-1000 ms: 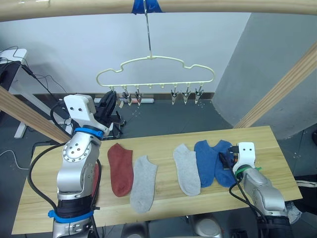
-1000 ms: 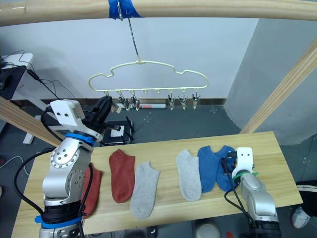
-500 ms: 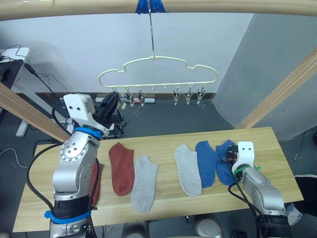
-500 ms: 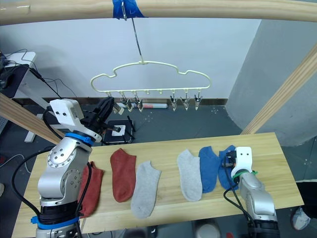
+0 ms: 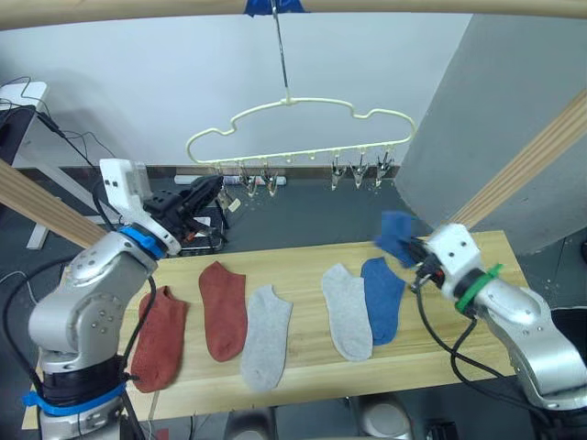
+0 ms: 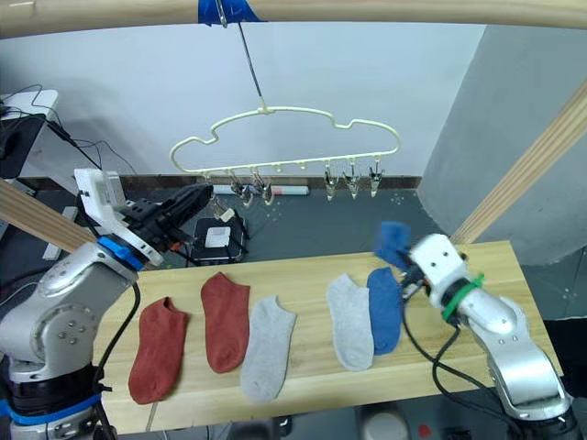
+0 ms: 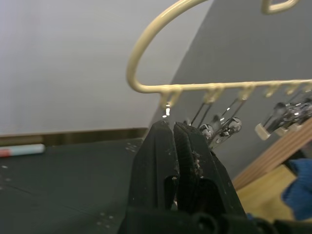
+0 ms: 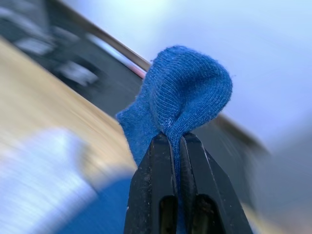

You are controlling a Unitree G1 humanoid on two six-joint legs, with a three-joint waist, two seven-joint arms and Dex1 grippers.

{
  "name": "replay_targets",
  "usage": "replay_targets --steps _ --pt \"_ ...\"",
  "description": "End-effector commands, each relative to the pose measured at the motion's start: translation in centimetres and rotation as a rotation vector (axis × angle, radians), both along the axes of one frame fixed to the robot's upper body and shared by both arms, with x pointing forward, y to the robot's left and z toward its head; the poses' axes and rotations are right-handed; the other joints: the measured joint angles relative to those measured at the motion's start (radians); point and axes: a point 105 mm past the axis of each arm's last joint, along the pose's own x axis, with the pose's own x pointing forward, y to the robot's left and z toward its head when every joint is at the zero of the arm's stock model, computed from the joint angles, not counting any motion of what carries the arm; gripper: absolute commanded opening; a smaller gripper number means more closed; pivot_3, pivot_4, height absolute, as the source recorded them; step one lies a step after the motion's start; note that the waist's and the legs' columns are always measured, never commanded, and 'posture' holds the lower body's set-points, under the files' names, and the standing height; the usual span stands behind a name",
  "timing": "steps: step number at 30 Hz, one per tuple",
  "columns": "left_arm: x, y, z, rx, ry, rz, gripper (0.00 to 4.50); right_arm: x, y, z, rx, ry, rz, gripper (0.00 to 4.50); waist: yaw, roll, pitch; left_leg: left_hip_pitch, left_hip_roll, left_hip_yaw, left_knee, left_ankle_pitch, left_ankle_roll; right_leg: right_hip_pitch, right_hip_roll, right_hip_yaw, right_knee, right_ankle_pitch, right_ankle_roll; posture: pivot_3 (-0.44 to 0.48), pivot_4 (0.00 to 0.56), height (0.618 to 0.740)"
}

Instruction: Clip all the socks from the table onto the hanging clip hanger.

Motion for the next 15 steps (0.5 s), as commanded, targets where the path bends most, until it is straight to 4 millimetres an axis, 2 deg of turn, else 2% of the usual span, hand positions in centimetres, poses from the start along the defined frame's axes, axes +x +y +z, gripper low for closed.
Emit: replay_targets --steps 1,4,9,15 --pt "-0.6 0.0 1.2 -0.017 -0.014 -0.028 0.00 -1.7 3.6 -0.1 0.027 0.052 0.207 0.07 0.003 -0.001 0.001 -0.001 0.000 -0.001 0.000 0.000 0.000 0.000 -0.001 -0.001 0.000 0.000 0.000 -0.198 0.321 0.740" --pt "-0.7 -0.1 1.0 -0.032 0.008 -0.033 0.00 -1.7 7.4 -0.1 0.084 0.061 0.328 0.07 0.002 -0.002 0.001 -0.002 0.001 -0.004 0.000 0.000 0.000 -0.001 -0.003 0.000 -0.002 0.000 0.000 -0.197 0.319 0.740" --pt "-1.0 -0.6 0.9 -0.057 0.027 -0.057 0.00 -0.7 12.5 -0.7 0.115 0.049 0.397 0.07 0.000 -0.003 0.001 -0.002 0.002 -0.004 0.001 0.000 0.000 -0.002 -0.005 0.001 0.000 0.000 0.000 -0.186 0.313 0.740" --pt "-1.2 -0.7 0.9 -0.068 0.036 -0.058 0.00 0.0 14.8 -1.1 0.141 0.037 0.408 0.07 0.005 -0.003 0.001 -0.003 0.002 -0.004 0.001 0.002 -0.003 -0.003 -0.005 0.000 0.001 0.000 0.000 -0.180 0.311 0.740"
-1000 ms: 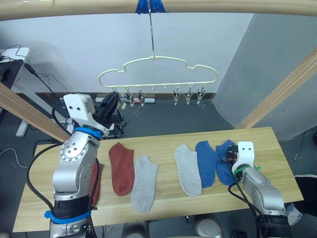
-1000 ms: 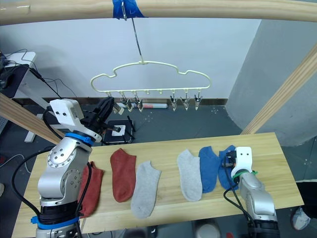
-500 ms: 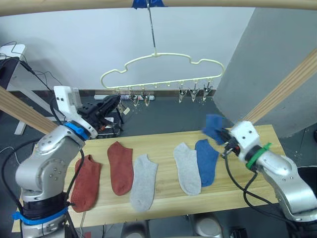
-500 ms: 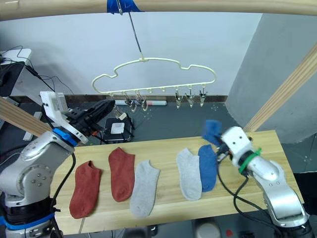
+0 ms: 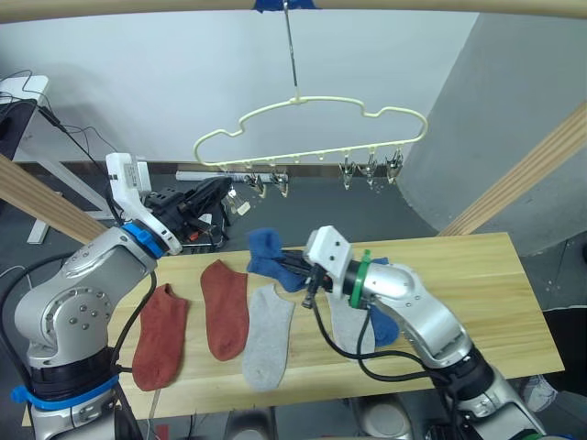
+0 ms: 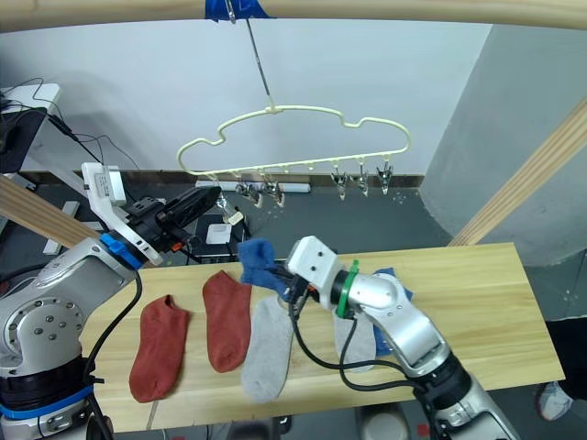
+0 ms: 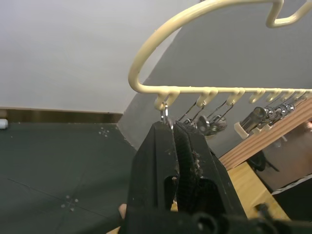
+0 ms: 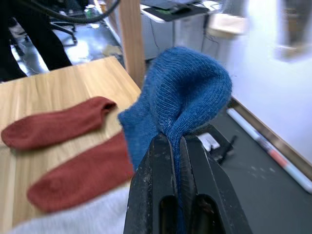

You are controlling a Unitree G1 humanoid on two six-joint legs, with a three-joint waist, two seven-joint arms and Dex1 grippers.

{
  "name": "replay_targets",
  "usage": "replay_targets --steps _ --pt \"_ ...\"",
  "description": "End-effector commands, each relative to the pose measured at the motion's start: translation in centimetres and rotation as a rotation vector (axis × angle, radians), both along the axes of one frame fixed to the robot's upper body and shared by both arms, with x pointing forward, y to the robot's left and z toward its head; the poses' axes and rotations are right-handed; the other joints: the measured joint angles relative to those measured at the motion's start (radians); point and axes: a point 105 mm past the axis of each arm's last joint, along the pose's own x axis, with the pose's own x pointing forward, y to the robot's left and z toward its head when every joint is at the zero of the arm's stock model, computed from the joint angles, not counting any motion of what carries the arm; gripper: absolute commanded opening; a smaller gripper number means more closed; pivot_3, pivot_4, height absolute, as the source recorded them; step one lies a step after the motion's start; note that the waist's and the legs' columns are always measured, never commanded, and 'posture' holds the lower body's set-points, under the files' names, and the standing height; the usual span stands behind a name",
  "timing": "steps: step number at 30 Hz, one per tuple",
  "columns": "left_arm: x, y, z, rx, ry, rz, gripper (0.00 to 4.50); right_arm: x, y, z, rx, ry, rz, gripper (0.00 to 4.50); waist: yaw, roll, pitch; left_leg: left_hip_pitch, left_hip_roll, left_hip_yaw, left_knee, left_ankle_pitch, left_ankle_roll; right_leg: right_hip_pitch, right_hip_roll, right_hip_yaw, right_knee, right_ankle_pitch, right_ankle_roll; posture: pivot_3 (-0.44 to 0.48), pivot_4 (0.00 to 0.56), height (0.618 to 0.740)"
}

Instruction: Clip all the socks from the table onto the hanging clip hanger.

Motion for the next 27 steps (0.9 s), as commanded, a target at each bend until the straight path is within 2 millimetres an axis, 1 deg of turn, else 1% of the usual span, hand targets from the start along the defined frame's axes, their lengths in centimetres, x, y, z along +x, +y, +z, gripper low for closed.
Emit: replay_targets --steps 1,4,8,18,27 --pt "-0.8 -0.4 1.1 -0.005 -0.041 -0.019 0.00 -0.3 1.1 0.6 0.025 -0.044 0.030 0.07 0.001 0.000 0.000 0.000 0.000 0.000 0.000 0.000 0.000 0.000 -0.001 0.000 0.000 0.000 0.000 -0.174 0.309 0.740" --pt "-1.0 -0.5 1.0 -0.012 -0.034 -0.029 0.00 -0.3 1.9 1.0 0.055 -0.039 0.048 0.07 -0.001 0.000 0.000 0.000 0.000 0.000 0.000 0.000 0.000 0.000 -0.001 0.000 0.000 0.000 0.000 -0.174 0.309 0.740" --pt "-1.2 -0.6 0.9 -0.022 -0.022 -0.037 0.00 -0.1 2.2 1.0 0.064 -0.040 0.052 0.07 -0.002 0.000 0.000 0.000 0.000 0.000 0.000 -0.001 0.001 -0.001 0.000 0.000 0.002 0.000 0.000 -0.164 0.309 0.740" --pt "-1.5 -0.7 0.6 -0.017 -0.009 -0.043 0.00 0.6 3.0 2.0 0.121 -0.048 0.056 0.07 -0.001 0.000 0.000 0.000 0.000 0.000 0.000 -0.001 0.001 -0.001 0.000 0.000 0.002 0.000 0.000 -0.154 0.311 0.740" --pt "-1.5 -0.7 0.4 -0.012 -0.004 -0.041 0.00 1.1 3.2 3.0 0.160 -0.082 0.041 0.07 -0.001 0.000 0.000 0.000 0.000 0.000 0.000 -0.001 0.001 -0.001 0.000 0.000 0.002 0.000 0.000 -0.152 0.308 0.740"
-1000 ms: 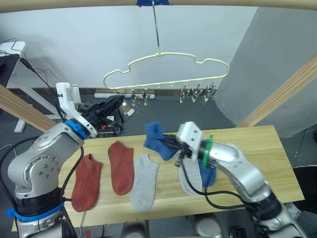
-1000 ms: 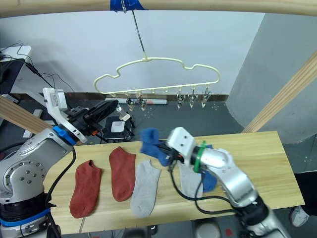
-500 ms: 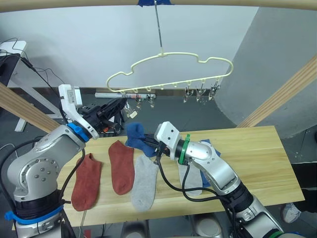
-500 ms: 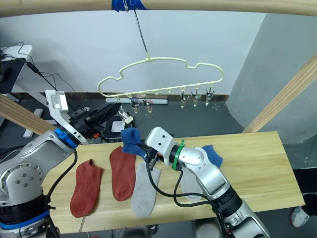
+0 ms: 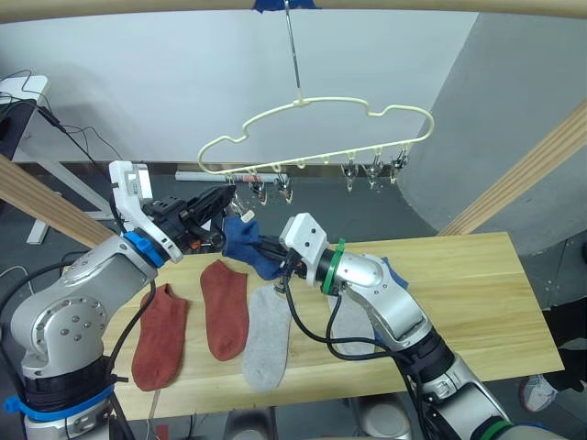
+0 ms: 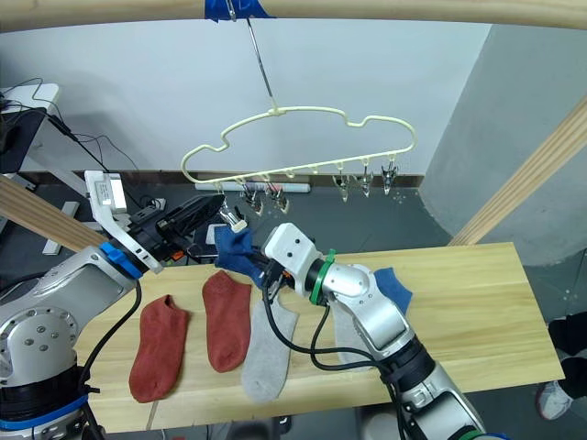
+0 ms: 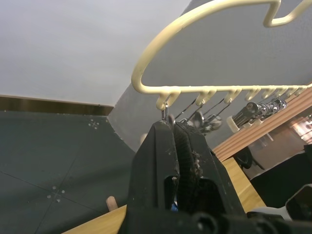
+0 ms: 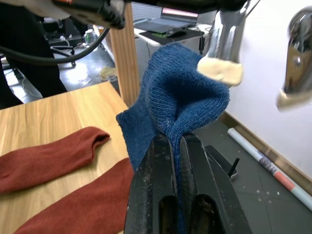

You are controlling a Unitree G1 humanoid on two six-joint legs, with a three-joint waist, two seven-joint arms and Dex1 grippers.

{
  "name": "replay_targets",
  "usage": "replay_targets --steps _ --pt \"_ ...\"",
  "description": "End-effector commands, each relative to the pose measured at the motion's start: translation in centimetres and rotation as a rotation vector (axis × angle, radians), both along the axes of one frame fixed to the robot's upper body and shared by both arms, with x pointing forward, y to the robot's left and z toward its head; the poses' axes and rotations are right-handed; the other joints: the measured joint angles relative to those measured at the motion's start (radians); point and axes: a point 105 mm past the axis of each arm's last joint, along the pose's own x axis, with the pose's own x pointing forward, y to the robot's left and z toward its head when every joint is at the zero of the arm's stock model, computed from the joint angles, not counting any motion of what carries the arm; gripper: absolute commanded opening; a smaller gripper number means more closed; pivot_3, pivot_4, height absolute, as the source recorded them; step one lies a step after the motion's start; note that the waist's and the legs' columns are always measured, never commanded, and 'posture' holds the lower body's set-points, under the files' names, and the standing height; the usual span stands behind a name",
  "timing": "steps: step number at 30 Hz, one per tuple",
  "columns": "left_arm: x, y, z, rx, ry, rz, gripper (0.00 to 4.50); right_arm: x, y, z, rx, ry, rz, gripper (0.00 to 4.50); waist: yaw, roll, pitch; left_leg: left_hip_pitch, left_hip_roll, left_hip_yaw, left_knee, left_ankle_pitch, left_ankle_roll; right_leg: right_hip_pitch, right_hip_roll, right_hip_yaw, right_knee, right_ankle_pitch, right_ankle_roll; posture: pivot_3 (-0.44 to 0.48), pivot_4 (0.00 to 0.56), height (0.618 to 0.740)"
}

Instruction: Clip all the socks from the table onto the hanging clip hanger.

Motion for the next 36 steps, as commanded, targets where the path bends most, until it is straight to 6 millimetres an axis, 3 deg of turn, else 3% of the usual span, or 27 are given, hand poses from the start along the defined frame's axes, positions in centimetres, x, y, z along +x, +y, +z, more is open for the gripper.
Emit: replay_targets --steps 1,9,18,19,25,30,36 --pt "-0.7 -0.3 0.9 0.016 -0.043 -0.016 0.00 -0.3 0.4 1.7 0.051 -0.054 0.020 0.07 0.000 0.000 0.000 0.000 0.000 0.000 0.000 0.000 0.000 0.000 0.000 0.000 0.000 0.000 0.000 -0.152 0.308 0.740" --pt "-0.8 0.0 0.8 0.023 -0.055 -0.011 0.00 -0.1 1.0 1.8 0.058 -0.059 0.008 0.07 -0.001 0.000 0.000 0.000 0.000 0.000 0.000 0.000 0.000 0.000 0.000 0.000 0.000 0.000 0.000 -0.146 0.309 0.740" --pt "-1.0 0.3 0.2 0.076 -0.055 -0.004 2.72 0.1 1.4 1.5 0.040 -0.048 0.017 0.00 0.000 0.000 0.000 0.000 0.000 0.000 0.000 0.000 0.000 0.000 0.000 0.000 0.000 0.000 0.000 -0.140 0.307 0.740" --pt "-1.1 0.3 0.1 0.082 -0.056 -0.004 3.02 0.1 1.4 1.4 0.038 -0.042 0.014 0.25 0.000 0.000 0.000 0.000 0.000 0.000 0.000 0.000 0.000 0.000 0.000 0.000 0.000 0.000 0.000 -0.140 0.307 0.740" --pt "-1.1 0.5 -0.1 0.138 -0.081 0.029 3.04 0.0 1.1 0.3 -0.028 -0.032 0.017 2.08 0.000 0.000 0.000 0.000 0.000 0.000 0.000 0.000 0.000 0.000 0.000 0.000 0.001 0.000 0.000 -0.142 0.306 0.740" --pt "-1.0 0.3 -0.1 0.232 -0.161 0.085 3.04 -0.6 -0.9 -0.2 -0.081 -0.045 0.023 2.08 0.001 0.000 0.000 0.000 0.000 0.000 0.000 0.000 0.000 0.000 0.000 0.000 0.000 0.000 0.000 -0.143 0.307 0.740" --pt "-1.5 -1.1 -0.2 0.288 -0.310 0.163 3.04 -3.0 -5.4 1.9 -0.098 -0.102 0.061 2.08 0.017 0.000 0.000 -0.001 -0.001 0.001 0.000 0.000 0.000 0.000 -0.005 0.000 -0.001 0.000 0.000 -0.164 0.315 0.740"
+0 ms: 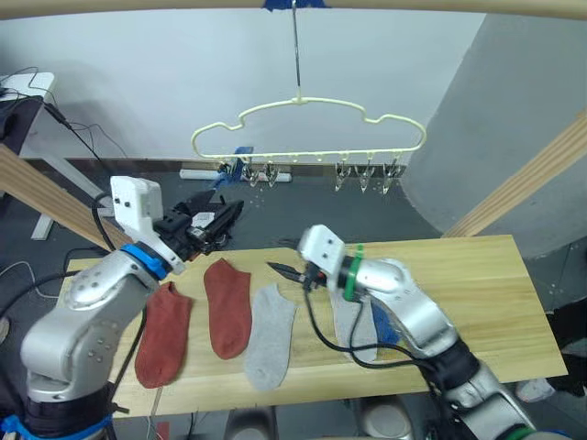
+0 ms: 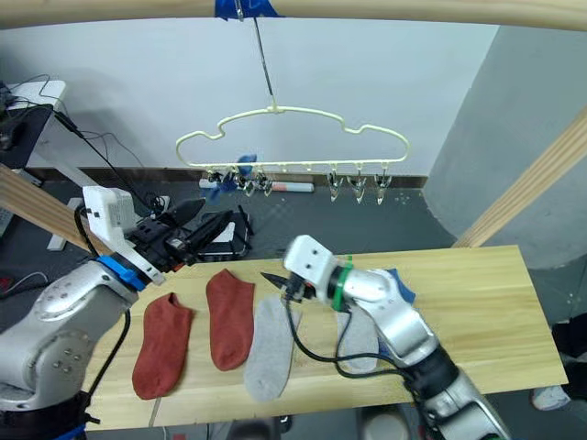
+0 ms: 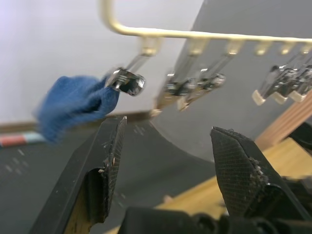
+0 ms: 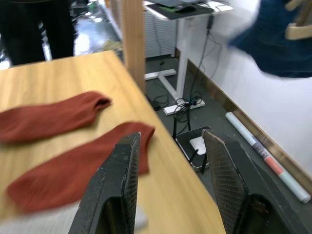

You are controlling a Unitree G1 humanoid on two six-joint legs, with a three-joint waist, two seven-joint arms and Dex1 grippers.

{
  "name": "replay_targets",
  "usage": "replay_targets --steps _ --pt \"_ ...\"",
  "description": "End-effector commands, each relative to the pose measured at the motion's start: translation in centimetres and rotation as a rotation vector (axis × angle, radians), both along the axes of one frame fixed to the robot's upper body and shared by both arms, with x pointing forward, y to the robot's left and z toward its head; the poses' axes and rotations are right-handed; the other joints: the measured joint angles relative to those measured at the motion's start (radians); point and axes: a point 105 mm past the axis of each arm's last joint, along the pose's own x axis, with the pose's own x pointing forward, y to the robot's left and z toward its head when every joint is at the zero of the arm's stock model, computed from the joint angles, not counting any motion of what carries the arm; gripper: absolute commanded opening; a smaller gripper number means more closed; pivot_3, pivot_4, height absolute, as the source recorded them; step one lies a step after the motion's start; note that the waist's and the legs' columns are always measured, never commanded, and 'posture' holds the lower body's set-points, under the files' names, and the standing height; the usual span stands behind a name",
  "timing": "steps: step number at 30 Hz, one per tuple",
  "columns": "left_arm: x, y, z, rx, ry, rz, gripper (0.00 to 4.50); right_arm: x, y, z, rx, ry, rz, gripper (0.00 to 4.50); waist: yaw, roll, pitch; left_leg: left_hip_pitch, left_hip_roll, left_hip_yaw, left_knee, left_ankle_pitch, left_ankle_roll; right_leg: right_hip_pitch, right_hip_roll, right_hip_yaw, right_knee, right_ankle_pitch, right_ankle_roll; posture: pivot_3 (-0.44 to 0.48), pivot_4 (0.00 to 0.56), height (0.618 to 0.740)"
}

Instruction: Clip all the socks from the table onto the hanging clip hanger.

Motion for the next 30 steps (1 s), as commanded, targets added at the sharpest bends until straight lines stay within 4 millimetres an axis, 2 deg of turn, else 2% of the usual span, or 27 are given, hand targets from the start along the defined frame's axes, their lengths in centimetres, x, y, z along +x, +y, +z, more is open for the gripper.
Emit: replay_targets --steps 1,5,12,19,30 --pt "-0.4 -0.9 1.4 0.030 -0.169 0.056 3.04 -2.3 -2.3 3.4 0.050 -0.066 0.072 2.08 0.002 0.000 0.000 0.000 0.000 0.000 0.000 0.000 0.000 0.000 0.000 0.000 0.000 0.000 0.000 -0.168 0.315 0.740" --pt "-0.2 -2.1 1.0 0.022 -0.242 0.062 3.04 -3.4 -5.8 5.0 0.024 -0.074 0.094 2.08 0.007 0.001 0.000 0.000 -0.001 -0.001 0.001 0.000 0.000 0.002 0.003 -0.001 0.001 0.000 0.000 -0.200 0.320 0.740" --pt "0.3 -3.3 -0.2 -0.003 -0.253 0.069 3.04 -2.9 -9.4 8.1 0.052 -0.023 0.029 2.08 0.000 0.000 0.000 0.001 -0.002 0.001 0.003 0.000 0.001 0.003 0.005 -0.001 0.001 0.001 0.000 -0.242 0.325 0.740" --pt "0.8 -4.2 -0.5 -0.044 -0.260 0.087 3.04 -2.8 -10.7 8.4 0.044 0.002 -0.030 2.08 -0.006 0.000 0.000 0.000 -0.002 0.002 0.003 0.000 0.001 0.003 0.007 -0.001 0.000 0.001 0.000 -0.272 0.322 0.740" --pt "1.4 -3.4 -0.1 -0.068 -0.305 0.192 3.04 -2.9 -11.2 8.5 0.050 0.013 -0.081 2.08 -0.024 0.000 0.000 0.000 -0.002 0.003 0.009 0.000 0.002 0.005 0.007 -0.001 0.001 0.002 0.000 -0.285 0.318 0.740"
